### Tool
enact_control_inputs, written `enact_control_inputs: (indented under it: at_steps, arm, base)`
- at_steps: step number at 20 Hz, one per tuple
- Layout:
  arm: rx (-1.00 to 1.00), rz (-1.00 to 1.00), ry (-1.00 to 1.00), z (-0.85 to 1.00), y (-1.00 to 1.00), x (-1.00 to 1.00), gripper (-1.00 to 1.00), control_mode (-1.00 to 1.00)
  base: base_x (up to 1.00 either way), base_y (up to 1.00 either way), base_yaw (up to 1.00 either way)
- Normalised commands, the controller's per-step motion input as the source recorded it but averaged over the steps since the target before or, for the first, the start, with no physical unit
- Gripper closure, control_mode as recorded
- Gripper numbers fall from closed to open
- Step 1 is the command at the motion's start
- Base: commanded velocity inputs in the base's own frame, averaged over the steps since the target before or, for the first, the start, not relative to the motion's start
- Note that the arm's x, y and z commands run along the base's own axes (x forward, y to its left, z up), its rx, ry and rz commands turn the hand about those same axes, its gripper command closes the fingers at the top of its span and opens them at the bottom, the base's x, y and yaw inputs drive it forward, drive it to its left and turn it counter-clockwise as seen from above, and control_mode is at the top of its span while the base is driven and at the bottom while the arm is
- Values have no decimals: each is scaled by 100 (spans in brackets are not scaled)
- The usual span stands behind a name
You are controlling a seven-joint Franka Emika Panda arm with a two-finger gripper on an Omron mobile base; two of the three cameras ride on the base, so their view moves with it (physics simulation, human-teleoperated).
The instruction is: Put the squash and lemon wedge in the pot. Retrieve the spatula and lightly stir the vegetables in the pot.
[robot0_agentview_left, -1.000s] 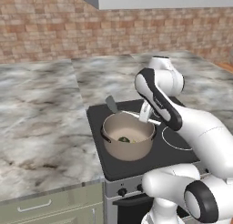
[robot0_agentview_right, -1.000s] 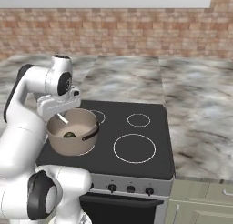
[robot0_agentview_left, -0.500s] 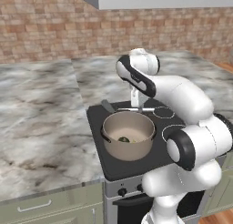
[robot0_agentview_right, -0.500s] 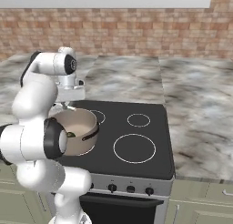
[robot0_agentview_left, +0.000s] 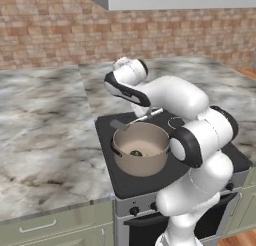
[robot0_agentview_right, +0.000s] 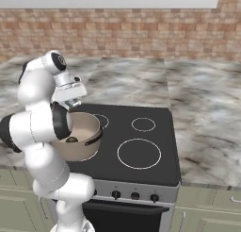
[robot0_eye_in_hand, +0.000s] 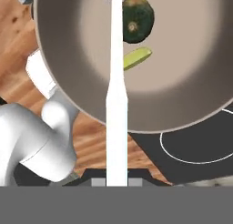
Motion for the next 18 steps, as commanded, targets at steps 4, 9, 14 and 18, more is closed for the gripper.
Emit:
enact_control_inputs:
  at_steps: [4, 9, 14, 18]
  arm:
    - [-24, 15, 0, -4, -6, 28, 100, -100]
    - [-8, 21, -7, -5, -17, 17, 100, -100]
    - [0, 22, -7, -19, -23, 9, 100, -100]
    - [1, 24, 2, -4, -31, 13, 100, -100]
  base:
    - [0, 0, 0]
    - [0, 0, 0]
    - [0, 0, 0]
    - [0, 0, 0]
